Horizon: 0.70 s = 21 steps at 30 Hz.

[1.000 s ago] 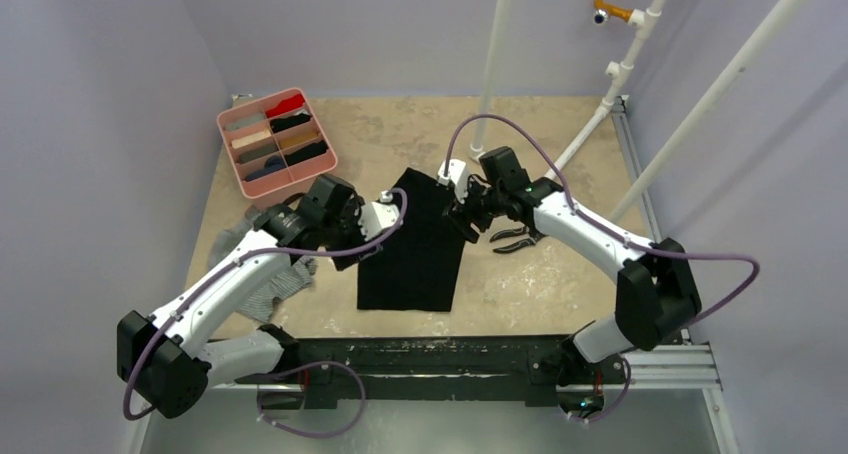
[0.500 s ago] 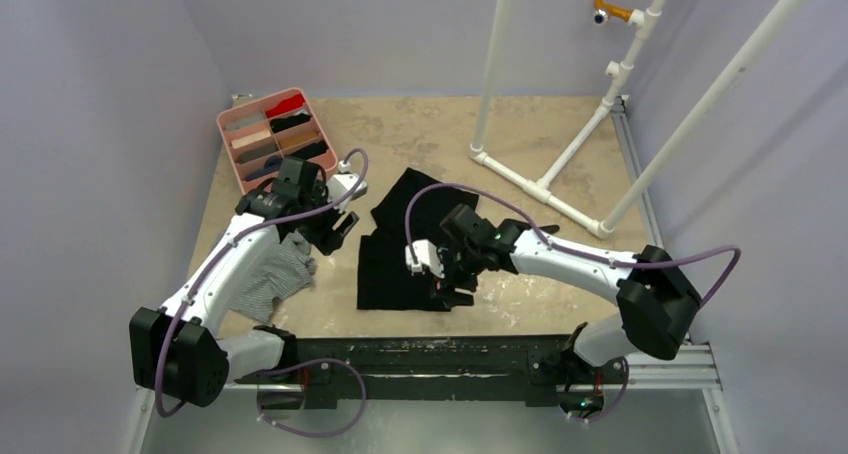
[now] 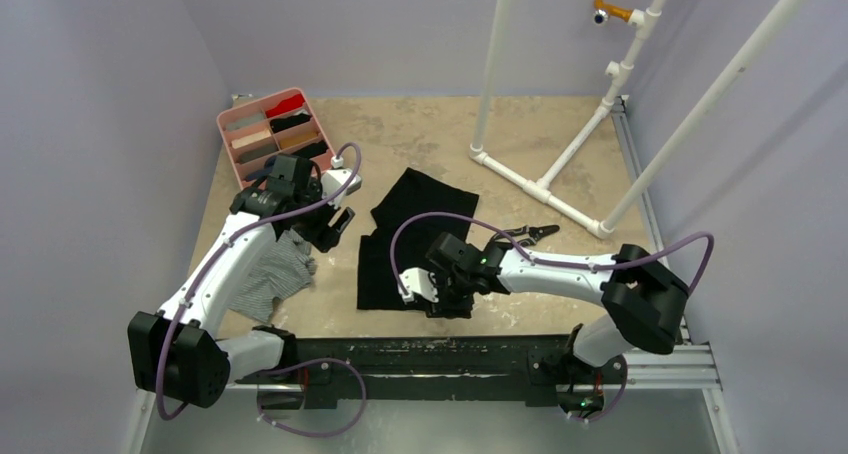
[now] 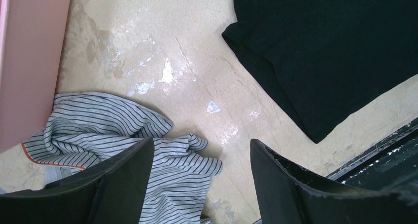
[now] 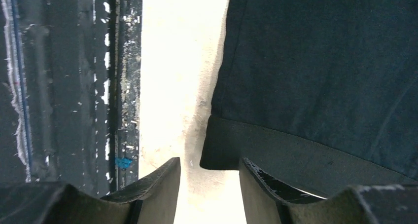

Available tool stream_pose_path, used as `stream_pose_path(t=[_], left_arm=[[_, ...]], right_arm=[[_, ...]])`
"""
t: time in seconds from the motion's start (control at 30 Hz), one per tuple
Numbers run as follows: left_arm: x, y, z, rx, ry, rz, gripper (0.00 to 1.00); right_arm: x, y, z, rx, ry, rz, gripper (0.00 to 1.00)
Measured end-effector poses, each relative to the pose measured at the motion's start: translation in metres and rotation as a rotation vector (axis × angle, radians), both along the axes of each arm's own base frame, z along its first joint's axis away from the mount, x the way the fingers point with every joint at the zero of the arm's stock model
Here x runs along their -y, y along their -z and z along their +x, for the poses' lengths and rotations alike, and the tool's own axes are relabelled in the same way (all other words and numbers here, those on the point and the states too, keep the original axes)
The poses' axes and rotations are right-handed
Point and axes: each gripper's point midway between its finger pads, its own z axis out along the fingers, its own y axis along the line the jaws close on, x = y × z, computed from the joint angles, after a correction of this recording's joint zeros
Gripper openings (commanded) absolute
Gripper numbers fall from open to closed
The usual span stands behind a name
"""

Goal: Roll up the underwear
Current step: Fold the underwear at the center of the board.

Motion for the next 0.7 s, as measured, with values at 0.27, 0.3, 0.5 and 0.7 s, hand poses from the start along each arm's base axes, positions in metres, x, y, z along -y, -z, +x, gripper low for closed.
stream_pose_path(t=[0.27, 0.3, 0.5, 0.7], left_arm=[[-0.001, 0.0, 0.0, 0.002, 0.0, 0.004, 0.71], [-0.001, 0.0, 0.0, 0.002, 0.0, 0.005, 0.71], [-0.001, -0.002, 0.001, 0.015, 0.002, 0.004, 0.72], [0.0, -0.003, -0.003, 0.071, 0.03, -0.018, 0.72]], right_arm=[[-0.003, 0.01, 0.002, 0.024, 0.014, -0.03, 0.37], [-0.003, 0.012, 0.001, 0.025, 0.015, -0.035, 0.34], [-0.005, 0.018, 0.005, 0.041, 0.032, -0.053, 0.04], [-0.006, 0.016, 0.01, 0.042, 0.061, -0.058, 0.0]])
